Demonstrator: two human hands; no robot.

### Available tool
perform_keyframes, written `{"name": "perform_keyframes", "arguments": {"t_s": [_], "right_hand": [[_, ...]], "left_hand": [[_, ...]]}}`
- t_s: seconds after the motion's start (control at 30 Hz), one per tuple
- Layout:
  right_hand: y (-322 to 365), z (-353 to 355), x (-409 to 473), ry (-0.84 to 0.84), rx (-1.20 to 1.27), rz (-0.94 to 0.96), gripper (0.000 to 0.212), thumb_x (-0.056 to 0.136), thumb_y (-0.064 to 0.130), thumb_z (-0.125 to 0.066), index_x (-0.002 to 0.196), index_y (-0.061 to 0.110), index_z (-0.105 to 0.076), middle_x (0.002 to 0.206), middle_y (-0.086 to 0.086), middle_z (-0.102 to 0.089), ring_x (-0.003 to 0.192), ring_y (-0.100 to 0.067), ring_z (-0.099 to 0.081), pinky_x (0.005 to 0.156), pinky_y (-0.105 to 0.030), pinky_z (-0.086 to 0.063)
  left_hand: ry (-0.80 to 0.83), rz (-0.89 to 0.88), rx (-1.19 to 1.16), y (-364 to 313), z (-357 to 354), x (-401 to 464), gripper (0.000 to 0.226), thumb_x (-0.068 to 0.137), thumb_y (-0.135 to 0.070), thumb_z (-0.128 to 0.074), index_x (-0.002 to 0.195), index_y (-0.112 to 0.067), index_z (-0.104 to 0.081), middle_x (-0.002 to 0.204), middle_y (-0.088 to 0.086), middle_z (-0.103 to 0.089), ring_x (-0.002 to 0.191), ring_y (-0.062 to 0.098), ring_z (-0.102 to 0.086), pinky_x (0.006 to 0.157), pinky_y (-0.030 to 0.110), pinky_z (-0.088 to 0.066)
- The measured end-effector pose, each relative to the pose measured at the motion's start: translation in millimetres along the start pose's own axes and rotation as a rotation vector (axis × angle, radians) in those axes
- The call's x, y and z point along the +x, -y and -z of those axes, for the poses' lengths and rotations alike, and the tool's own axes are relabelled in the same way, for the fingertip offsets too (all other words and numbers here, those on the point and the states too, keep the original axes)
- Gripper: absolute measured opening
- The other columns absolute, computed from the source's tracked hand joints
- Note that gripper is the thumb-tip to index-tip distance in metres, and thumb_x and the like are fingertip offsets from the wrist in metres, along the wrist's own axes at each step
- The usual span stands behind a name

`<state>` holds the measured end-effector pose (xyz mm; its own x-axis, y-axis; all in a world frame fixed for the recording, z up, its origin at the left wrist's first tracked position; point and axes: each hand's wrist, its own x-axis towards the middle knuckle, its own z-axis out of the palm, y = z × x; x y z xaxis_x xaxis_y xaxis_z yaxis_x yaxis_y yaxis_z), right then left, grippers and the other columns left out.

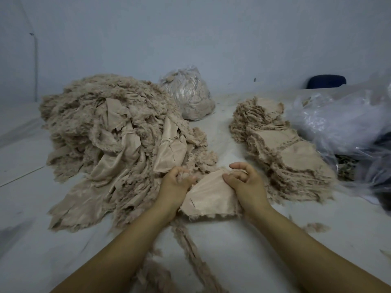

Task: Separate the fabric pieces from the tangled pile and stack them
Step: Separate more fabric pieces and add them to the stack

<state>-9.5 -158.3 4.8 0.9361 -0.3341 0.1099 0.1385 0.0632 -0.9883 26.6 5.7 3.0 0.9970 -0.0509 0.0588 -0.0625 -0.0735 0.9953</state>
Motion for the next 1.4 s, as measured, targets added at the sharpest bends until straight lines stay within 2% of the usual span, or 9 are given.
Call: {"name": "perform_keyframes", "arguments": {"t_s": [0.1,0.23,0.37,0.5,0.67,0.83,1.0,1.23,1.4], "right_hand": [[-0.6,-0.8,0.8,-0.020,-0.021,0.020,0.015,0.087,0.000,-0.064,0.082,0.014,-0.064,0.057,0.007,-0.060,0.055,-0.005,-0.051,0.054,-0.014,-0.043],[1.2,-4.0,-1.8,0.071,-0.064,0.020,0.016,0.084,-0.001,-0.067,0.073,0.010,-0.067,0.064,0.007,-0.069,0.059,-0.002,-0.061,0.059,-0.014,-0.049],[0.8,-2.8,-1.9,-0.005,-0.141,0.027,0.013,0.085,0.001,-0.067,0.075,0.008,-0.068,0.064,0.002,-0.068,0.057,-0.004,-0.061,0.057,-0.016,-0.049],[8.1,10.6,3.4,-0.140,0.011,-0.024,0.022,0.090,-0.007,-0.055,0.074,0.007,-0.061,0.057,-0.004,-0.061,0.040,-0.004,-0.052,0.040,-0.015,-0.044],[14.4,14.4,3.3,0.133,-0.093,-0.143,0.017,0.095,0.001,-0.054,0.079,0.003,-0.060,0.057,-0.004,-0.063,0.042,-0.009,-0.052,0.038,-0.018,-0.042],[10.8,1.0,0.2,0.328,-0.020,-0.255,0.016,0.088,0.015,-0.067,0.101,0.008,-0.063,0.059,-0.004,-0.062,0.043,-0.010,-0.051,0.038,-0.018,-0.041],[14.5,8.5,8.6,0.026,0.043,-0.081,0.011,0.092,0.000,-0.058,0.081,0.003,-0.060,0.048,0.001,-0.052,0.037,-0.004,-0.044,0.039,-0.015,-0.039],[8.5,0.9,-13.6,0.476,0.142,-0.371,0.021,0.074,0.018,-0.071,0.082,0.008,-0.055,0.063,-0.009,-0.064,0.053,-0.014,-0.063,0.046,-0.019,-0.052],[0.6,1.0,-18.2,0.372,0.069,-0.296,0.024,0.077,-0.005,-0.071,0.073,0.007,-0.051,0.050,-0.007,-0.061,0.046,-0.014,-0.062,0.045,-0.022,-0.053]], "left_hand": [[-0.020,-0.063,0.038,0.7,-1.4,1.0,0.014,0.087,-0.016,-0.066,0.081,-0.015,-0.053,0.079,-0.004,-0.061,0.064,0.006,-0.056,0.052,0.014,-0.044],[0.213,0.014,0.034,2.4,0.1,-5.2,0.038,0.063,-0.048,-0.074,0.089,-0.024,-0.059,0.088,-0.003,-0.064,0.072,0.008,-0.061,0.058,0.018,-0.049],[0.232,-0.003,0.006,4.6,-2.7,-3.2,0.025,0.069,-0.012,-0.082,0.081,-0.018,-0.061,0.096,-0.003,-0.062,0.074,0.002,-0.060,0.062,0.016,-0.049],[0.255,-0.015,0.026,1.1,5.6,-1.4,0.024,0.073,-0.002,-0.077,0.078,-0.016,-0.058,0.100,-0.010,-0.060,0.070,0.003,-0.057,0.060,0.012,-0.048],[0.356,0.106,-0.004,-0.5,16.5,-1.7,0.028,0.076,-0.015,-0.073,0.101,-0.006,-0.066,0.103,0.006,-0.068,0.082,0.011,-0.066,0.072,0.018,-0.051],[0.470,0.108,-0.034,-8.1,10.7,-8.8,0.015,0.079,-0.024,-0.066,0.084,-0.010,-0.071,0.074,0.001,-0.072,0.066,0.008,-0.066,0.058,0.017,-0.049],[0.311,0.114,-0.148,-6.8,18.0,-6.3,0.013,0.090,-0.015,-0.057,0.083,-0.009,-0.067,0.067,-0.002,-0.070,0.056,0.007,-0.063,0.050,0.016,-0.048],[0.289,0.016,-0.166,-11.6,5.5,-4.4,0.017,0.092,-0.020,-0.055,0.080,-0.013,-0.066,0.068,-0.001,-0.070,0.060,0.010,-0.064,0.053,0.019,-0.050],[0.043,0.042,-0.249,-12.5,1.9,2.9,0.023,0.096,-0.010,-0.049,0.076,-0.013,-0.061,0.062,-0.001,-0.067,0.056,0.014,-0.062,0.053,0.024,-0.050]]}}
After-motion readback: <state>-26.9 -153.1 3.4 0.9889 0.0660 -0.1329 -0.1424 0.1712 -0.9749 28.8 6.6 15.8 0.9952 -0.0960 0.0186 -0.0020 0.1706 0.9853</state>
